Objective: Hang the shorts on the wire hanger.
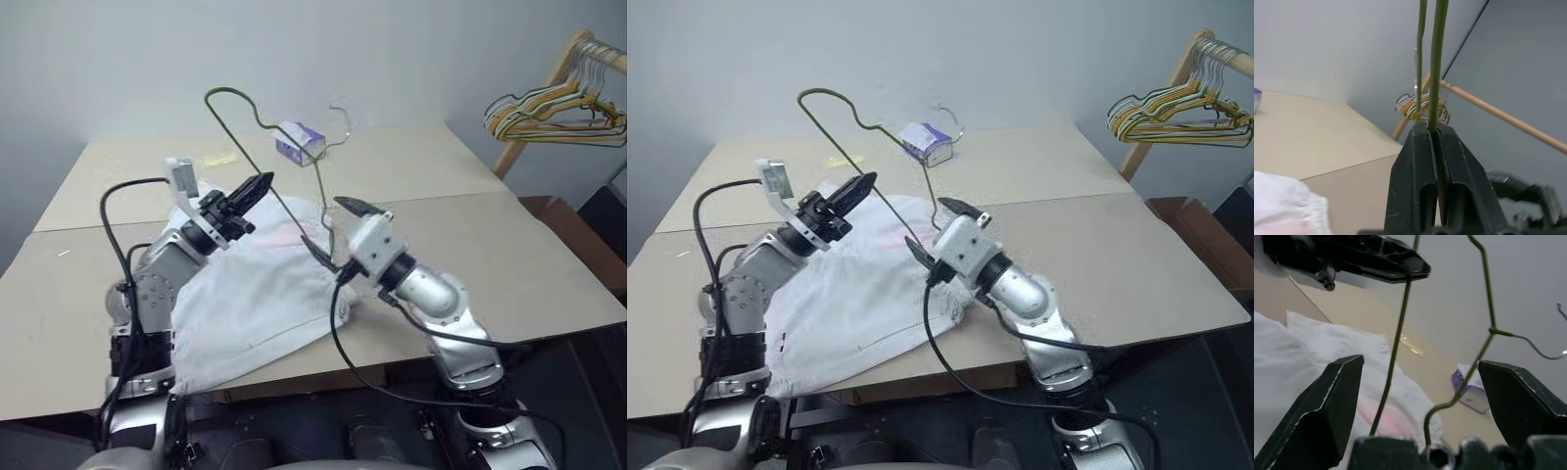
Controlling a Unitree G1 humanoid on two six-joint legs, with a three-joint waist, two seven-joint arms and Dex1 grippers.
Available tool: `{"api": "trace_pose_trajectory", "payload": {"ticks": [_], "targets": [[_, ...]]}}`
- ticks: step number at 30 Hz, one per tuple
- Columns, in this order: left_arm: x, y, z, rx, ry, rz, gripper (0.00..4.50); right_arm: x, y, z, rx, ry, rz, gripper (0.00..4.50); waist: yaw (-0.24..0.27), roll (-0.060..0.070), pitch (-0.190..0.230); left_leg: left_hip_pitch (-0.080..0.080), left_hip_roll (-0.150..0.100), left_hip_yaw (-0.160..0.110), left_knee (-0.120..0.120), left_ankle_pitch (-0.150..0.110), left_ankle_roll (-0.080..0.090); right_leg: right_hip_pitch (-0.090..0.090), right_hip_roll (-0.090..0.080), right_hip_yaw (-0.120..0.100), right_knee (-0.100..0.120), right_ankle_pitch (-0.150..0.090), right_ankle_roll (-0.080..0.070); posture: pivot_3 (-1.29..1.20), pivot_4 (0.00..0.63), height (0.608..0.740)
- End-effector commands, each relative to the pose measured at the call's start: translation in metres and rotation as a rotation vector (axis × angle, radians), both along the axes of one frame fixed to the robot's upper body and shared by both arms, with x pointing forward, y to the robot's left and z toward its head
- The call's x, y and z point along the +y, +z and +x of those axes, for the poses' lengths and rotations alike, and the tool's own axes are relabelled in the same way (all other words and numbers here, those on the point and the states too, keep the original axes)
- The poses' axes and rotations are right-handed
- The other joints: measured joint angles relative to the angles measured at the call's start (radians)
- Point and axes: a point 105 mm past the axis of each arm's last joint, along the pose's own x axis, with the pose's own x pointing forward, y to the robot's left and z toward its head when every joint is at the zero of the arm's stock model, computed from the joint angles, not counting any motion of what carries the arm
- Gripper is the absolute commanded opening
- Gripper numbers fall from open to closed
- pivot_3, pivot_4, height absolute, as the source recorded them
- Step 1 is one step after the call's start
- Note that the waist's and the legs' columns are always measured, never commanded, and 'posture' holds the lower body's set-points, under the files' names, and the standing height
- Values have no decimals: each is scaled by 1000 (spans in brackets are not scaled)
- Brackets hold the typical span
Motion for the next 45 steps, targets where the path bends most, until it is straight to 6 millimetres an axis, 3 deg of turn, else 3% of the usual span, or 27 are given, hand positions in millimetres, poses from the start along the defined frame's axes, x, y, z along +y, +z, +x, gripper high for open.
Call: {"api": "trace_pose_trajectory", "payload": {"ticks": [1, 6, 10, 20, 30, 34, 43, 45], "targets": [[11, 33, -17, -178, -111, -14, 0, -14, 8, -9, 300, 161, 96, 4449, 0, 0, 0, 0, 0, 0, 0, 0, 0, 0, 0, 0, 0, 0, 0, -32, 0, 740], [27, 55, -58, -343, -383, -57, 0, -33, 7, -34, 682, 470, 84, 4449, 1, 0, 0, -1, 1, 1, 0, 0, 0, -1, 0, 0, 0, 0, 0, -19, 0, 740], [37, 63, -71, -400, -474, -97, 0, -36, 6, -40, 828, 577, 94, 4449, 2, 0, 0, 0, 1, 1, -1, -1, 1, -1, 0, -1, 0, -1, -1, -16, 0, 740], [28, 57, -67, -403, -474, -99, 0, 1, 2, -31, 832, 608, 77, 4449, 4, 0, 0, -2, 1, 1, 1, 0, 1, -2, 0, 0, 0, 0, 0, -9, 0, 740], [28, 56, -66, -398, -461, -118, 0, 12, 6, -32, 809, 613, 106, 4449, 12, 0, 0, -3, 1, 1, 1, 0, 1, -3, 0, 0, 0, 0, 1, -11, 0, 740], [27, 54, -66, -394, -460, -118, 0, 15, 7, -31, 808, 613, 109, 3568, 11, 0, 0, -3, 1, 1, 1, 0, 1, -2, 0, 0, 0, 0, 1, -15, 0, 740], [27, 48, -63, -391, -436, -117, 0, 17, 6, -31, 801, 602, 102, 284, 10, 0, 0, -3, 1, 1, 1, 0, 1, -3, 0, 0, 0, 0, 1, -19, 0, 740], [27, 45, -62, -398, -417, -107, 0, 17, 6, -30, 801, 599, 105, 23, 8, 0, 0, -3, 1, 1, 1, 0, 1, -3, 0, 0, 0, 0, 1, -21, 0, 740]]}}
